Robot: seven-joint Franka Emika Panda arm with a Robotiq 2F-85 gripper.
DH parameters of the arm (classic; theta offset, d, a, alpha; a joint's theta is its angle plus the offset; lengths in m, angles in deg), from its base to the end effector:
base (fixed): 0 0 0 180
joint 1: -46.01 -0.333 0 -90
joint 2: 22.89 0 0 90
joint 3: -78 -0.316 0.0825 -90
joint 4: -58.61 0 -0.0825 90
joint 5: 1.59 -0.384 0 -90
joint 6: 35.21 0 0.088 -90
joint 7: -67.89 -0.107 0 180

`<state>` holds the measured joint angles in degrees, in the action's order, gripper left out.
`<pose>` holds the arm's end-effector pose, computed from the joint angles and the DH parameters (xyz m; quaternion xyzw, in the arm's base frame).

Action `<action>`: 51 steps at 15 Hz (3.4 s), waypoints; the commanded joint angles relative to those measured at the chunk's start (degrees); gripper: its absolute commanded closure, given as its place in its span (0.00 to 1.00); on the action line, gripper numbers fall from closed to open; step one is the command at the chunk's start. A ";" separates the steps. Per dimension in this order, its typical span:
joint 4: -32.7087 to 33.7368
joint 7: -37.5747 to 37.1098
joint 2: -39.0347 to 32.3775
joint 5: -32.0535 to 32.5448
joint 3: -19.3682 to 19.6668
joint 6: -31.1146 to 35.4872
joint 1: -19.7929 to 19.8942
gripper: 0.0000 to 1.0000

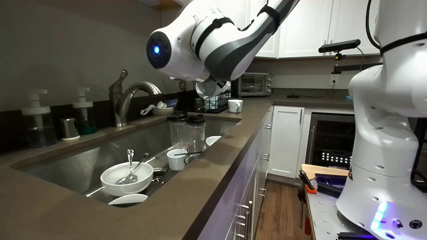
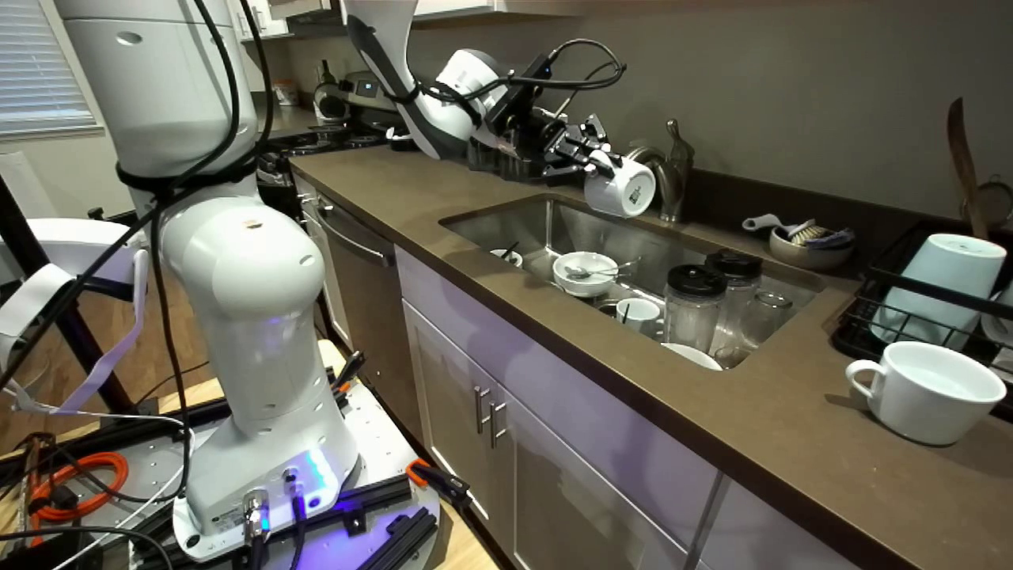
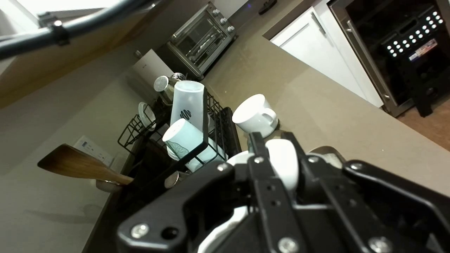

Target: Pour the water in the sink from the first cup and move the cup to the left

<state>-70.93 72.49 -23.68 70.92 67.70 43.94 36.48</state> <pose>0.4720 0.0467 0.3912 0.6796 0.3015 -0.2693 0.6121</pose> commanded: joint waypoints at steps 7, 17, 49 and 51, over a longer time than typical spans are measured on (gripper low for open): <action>-1.59 2.47 1.78 -3.31 0.66 8.83 0.38 0.96; -2.86 7.20 4.97 -11.16 1.13 19.50 0.06 0.96; 4.75 30.58 1.96 -50.45 -4.18 54.27 -6.63 0.96; 5.92 30.46 0.54 -51.29 -4.99 54.69 -7.18 0.96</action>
<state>-67.75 100.39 -20.94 22.23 63.59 97.39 29.79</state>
